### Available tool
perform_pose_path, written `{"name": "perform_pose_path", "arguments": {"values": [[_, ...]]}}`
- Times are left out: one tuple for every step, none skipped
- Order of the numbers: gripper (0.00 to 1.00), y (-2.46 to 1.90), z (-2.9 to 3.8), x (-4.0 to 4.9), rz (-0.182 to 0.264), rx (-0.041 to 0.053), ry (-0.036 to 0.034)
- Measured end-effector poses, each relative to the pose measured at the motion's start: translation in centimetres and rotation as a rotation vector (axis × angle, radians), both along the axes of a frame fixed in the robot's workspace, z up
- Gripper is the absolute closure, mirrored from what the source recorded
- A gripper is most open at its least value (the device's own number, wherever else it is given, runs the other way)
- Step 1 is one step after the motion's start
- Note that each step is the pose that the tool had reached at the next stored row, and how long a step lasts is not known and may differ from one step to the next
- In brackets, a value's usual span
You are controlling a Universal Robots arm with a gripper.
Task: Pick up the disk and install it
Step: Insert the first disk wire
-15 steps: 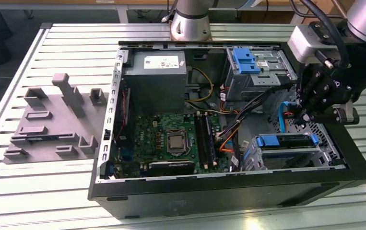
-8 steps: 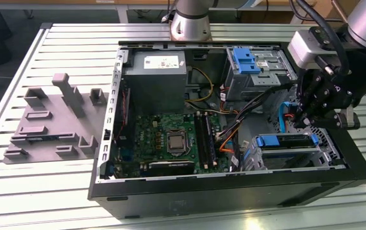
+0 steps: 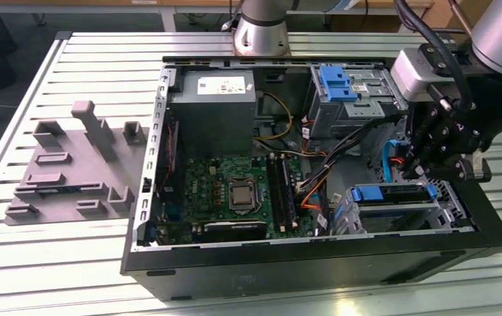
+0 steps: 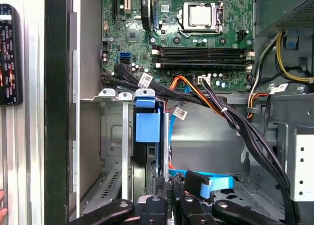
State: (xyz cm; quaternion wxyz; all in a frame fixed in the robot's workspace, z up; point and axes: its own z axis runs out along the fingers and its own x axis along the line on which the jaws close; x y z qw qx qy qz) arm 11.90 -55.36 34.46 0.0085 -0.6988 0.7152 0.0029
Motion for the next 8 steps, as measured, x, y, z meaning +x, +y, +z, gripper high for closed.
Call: {"name": "perform_pose_path", "arguments": {"values": [[0.84, -0.06, -0.06, 0.00, 0.000, 0.0001, 0.0000], [0.84, -0.09, -0.12, 0.00, 0.000, 0.0002, 0.0000], [0.84, -0.11, -0.15, -0.01, 0.000, 0.0001, 0.0000], [0.84, -0.14, -0.19, -0.01, 0.000, 0.0001, 0.0000], [0.84, -0.20, -0.22, -0.01, -0.001, -0.0001, 0.0000], [0.84, -0.25, -0.26, -0.01, -0.001, 0.0000, 0.0000], [0.84, -0.27, -0.30, -0.01, -0.003, 0.0001, 0.0000], [0.84, -0.29, -0.33, -0.01, -0.005, 0.0002, 0.0000]]}}
